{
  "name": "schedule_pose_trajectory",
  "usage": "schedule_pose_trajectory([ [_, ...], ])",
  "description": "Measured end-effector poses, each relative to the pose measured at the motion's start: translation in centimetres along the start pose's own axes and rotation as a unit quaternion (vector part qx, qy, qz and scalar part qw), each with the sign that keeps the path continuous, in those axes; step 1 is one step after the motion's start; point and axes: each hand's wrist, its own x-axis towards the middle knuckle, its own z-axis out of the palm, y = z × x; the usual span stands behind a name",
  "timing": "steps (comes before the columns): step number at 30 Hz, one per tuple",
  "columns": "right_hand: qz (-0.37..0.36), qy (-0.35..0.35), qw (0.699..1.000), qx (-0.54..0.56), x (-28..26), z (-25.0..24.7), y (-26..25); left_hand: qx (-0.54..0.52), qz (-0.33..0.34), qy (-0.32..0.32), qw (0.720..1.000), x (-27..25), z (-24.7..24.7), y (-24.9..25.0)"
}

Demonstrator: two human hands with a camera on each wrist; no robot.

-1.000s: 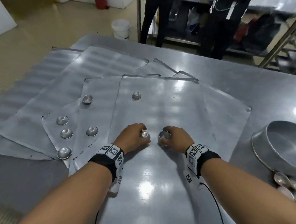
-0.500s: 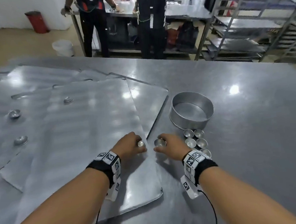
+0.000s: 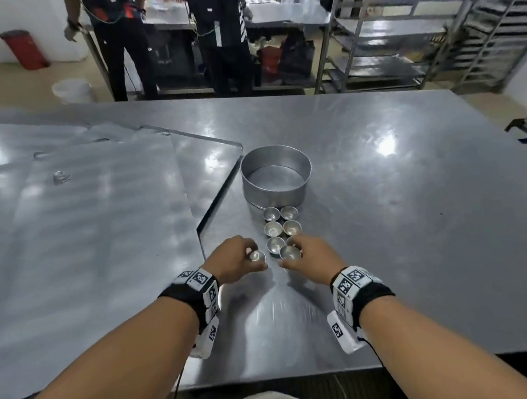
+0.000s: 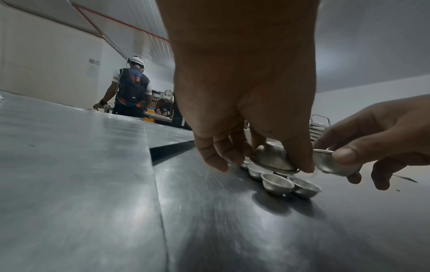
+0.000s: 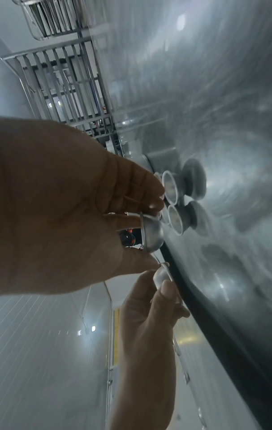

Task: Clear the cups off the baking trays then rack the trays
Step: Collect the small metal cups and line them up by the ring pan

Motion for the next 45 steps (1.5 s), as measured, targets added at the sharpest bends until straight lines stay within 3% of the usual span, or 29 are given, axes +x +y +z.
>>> schedule_pose_trajectory([
  [12, 0.034, -0.025, 0.999, -0.02, -2.0, 2.6, 3.7, -0.012, -0.022, -0.016, 1.0, -0.9, 4.5, 0.4],
  [19, 0.028, 0.012, 1.0, 0.0, -1.9, 3.5, 3.8, -0.034, -0.046, -0.002, 0.998, -1.0, 5.7, -0.1],
  [31, 0.026, 0.025, 0.999, -0.007, -1.2, 3.6, 4.1, -0.054, -0.048, 0.025, 0.997, -0.3, 5.9, -0.5],
  [45, 0.034, 0.037, 0.998, 0.033, -1.2, 3.8, 4.3, -0.048, -0.053, 0.012, 0.997, -0.3, 5.4, -0.9],
])
